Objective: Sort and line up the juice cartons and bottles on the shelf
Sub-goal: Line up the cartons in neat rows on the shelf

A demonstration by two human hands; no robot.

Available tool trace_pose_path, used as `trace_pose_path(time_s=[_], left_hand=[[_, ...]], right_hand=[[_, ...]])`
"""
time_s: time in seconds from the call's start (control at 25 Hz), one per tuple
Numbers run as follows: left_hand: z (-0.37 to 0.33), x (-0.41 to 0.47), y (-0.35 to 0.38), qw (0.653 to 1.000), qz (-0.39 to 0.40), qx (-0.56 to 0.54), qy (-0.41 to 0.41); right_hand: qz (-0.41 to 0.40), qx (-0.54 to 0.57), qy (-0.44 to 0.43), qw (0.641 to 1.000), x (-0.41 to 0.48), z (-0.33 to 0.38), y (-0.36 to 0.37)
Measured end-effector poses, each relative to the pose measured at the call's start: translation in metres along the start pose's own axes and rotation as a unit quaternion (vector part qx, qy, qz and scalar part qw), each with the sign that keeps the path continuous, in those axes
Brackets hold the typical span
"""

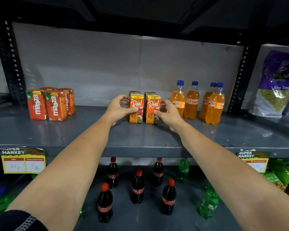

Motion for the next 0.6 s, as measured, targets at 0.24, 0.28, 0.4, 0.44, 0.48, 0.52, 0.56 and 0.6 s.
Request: trace_pose_path(time_s=[0.24, 0.28, 0.4, 0.44, 0.48, 0.52, 0.56, 0.6], left_hand=[[-0.003, -0.004, 0.000, 1.000, 0.001, 0.002, 0.002], [-0.004, -0.005, 0.000, 1.000, 0.002, 0.001, 0.002], [-0.004, -0.008, 0.000, 1.000, 0.002, -0.007, 0.000], [-0.005, -0.009, 0.001, 1.000, 0.000, -0.009, 0.000], [-0.005, -0.010, 0.001, 1.000, -0.001, -0.010, 0.000], [-0.006, -0.011, 0.002, 1.000, -0.003, -0.010, -0.001], [-0.006, -0.011, 0.002, 1.000, -0.007, -0.007, -0.003], [-0.006, -0.011, 0.003, 1.000, -0.011, -0.001, -0.006]], right_hand=[[0.014, -0.015, 0.005, 1.000, -0.002, 0.000, 0.000], [0.015, -0.020, 0.004, 1.000, -0.003, 0.000, 0.000], [0.014, -0.036, 0.003, 0.999, -0.006, 0.000, 0.000], [0.013, -0.040, 0.004, 0.999, -0.007, 0.000, 0.000], [0.012, -0.043, 0.003, 0.999, -0.007, 0.001, -0.001], [0.012, -0.046, 0.002, 0.999, -0.007, 0.001, -0.001], [0.010, -0.051, 0.003, 0.999, -0.008, 0.001, -0.001], [0.008, -0.055, 0.005, 0.998, -0.009, 0.001, -0.001]])
Point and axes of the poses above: each hand's wrist, its own x-axis towards the middle knuckle, its own y-axis out of the palm, z = x × y, the point moved 5 cm from there along x, towards the middle knuckle, and after that the axes turned 10 degrees about z, right-handed, at the moved point
